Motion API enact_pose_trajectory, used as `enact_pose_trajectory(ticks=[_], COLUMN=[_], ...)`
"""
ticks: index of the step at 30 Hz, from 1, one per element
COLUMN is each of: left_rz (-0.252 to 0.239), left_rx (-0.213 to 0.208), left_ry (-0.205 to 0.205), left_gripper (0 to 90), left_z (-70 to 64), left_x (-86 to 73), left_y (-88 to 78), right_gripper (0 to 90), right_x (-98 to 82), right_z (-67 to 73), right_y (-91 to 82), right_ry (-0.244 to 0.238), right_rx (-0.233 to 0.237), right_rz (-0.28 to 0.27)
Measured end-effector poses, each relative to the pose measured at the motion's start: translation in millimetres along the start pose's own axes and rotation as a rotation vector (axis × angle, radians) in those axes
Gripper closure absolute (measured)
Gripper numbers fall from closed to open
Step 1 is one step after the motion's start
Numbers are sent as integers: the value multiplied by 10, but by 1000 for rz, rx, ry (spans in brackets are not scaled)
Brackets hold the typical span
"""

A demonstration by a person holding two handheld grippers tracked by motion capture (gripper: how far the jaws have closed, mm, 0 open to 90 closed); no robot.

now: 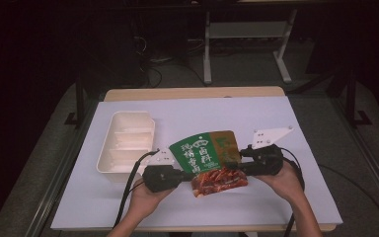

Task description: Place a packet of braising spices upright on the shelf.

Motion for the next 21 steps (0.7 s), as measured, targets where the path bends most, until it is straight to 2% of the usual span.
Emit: enact_pose_trajectory(ticks=[1, 3, 7, 8, 9, 10, 14, 16, 18, 21], left_rz=[3, 10, 11, 21, 21, 17, 22, 23, 22, 23], left_rx=[0, -6, -24, -21, -21, -15, -13, -12, -12, -4], left_ry=[2, 13, 24, 41, 41, 42, 37, 39, 32, 33], left_gripper=[887, 888, 889, 889, 888, 888, 889, 889, 888, 882], left_z=[-2, -6, -47, -83, -83, -100, -85, -75, -64, -53], left_x=[-1, -3, 1, 13, 13, 37, 38, 39, 42, 41], left_y=[-3, -18, -14, 5, 5, 21, 35, 35, 37, 37], right_gripper=[613, 636, 686, 687, 710, 721, 741, 763, 783, 871], right_x=[9, 15, 9, 15, 21, 22, -10, -23, -57, -54], right_z=[-12, -30, -48, -67, -76, -78, -62, -66, -82, -74], right_y=[11, 20, -16, -25, -20, -7, 45, 49, 72, 80], right_ry=[4, 14, -4, 7, 12, 15, -1, 2, 15, 5], right_rx=[20, 69, 89, 79, 86, 90, 58, 58, 45, 34], right_rz=[-4, -27, -56, -69, -72, -60, -17, -15, 15, 21])
Point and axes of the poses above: each handheld gripper's, and its own axes: y roughly forward along the jaws, x roughly out of its top, z roughly to its left, the point moved 4 cm from there along y, roughly forward along the jaws, and after that the axes turned 2 degrees about y, right-handed, at the moved point
